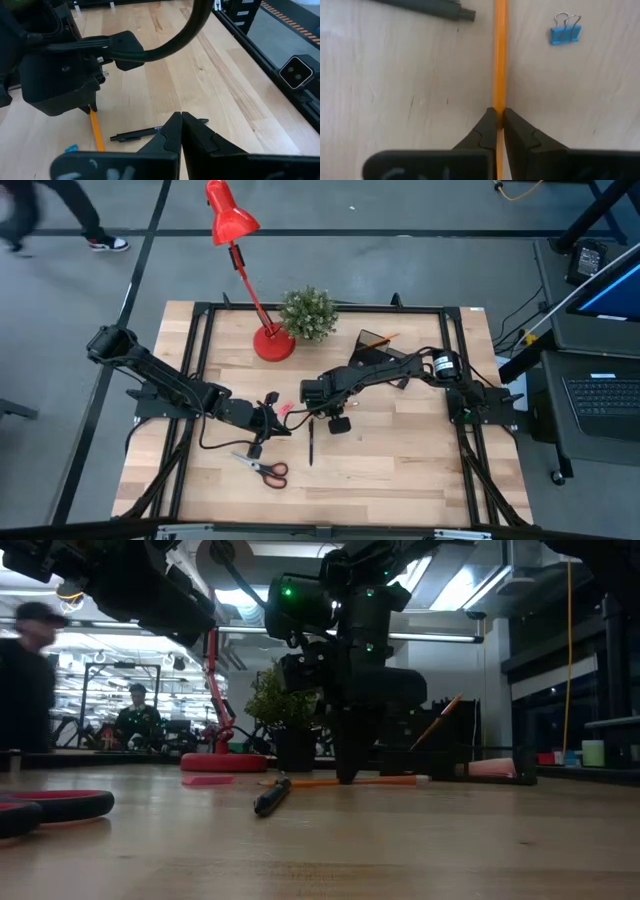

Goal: Pick and place office supplies into organizer
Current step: Put the orange pencil into the black desk organizer

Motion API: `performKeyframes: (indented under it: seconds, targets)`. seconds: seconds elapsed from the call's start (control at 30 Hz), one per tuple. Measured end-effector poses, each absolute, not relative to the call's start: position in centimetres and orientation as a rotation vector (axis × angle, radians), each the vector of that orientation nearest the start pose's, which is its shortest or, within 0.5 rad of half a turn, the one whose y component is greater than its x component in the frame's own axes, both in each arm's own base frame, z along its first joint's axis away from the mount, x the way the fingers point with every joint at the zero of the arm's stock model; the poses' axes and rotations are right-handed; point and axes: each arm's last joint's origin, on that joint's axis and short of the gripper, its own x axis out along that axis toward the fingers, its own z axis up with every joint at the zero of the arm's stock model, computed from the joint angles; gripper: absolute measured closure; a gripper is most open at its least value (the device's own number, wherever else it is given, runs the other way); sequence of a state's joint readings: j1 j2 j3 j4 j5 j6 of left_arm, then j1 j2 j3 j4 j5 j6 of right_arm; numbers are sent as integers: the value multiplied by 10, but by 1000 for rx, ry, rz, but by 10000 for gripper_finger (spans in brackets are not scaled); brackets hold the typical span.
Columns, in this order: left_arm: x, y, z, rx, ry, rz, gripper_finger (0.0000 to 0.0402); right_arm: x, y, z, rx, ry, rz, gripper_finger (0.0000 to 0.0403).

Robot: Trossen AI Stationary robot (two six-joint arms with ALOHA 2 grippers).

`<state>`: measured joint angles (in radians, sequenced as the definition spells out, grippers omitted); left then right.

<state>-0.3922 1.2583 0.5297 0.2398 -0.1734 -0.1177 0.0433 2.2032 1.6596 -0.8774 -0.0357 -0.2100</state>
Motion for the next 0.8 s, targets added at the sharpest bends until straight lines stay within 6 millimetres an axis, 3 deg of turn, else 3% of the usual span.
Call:
performKeyframes:
  seconds: [0.6, 0.8]
  targets:
    - [229, -90, 191, 23, 488, -186, 398, 431, 23, 150, -170, 1392, 206, 380]
    - [229, -89, 190, 24, 490, -186, 398, 427, 23, 178, -170, 1330, 199, 380]
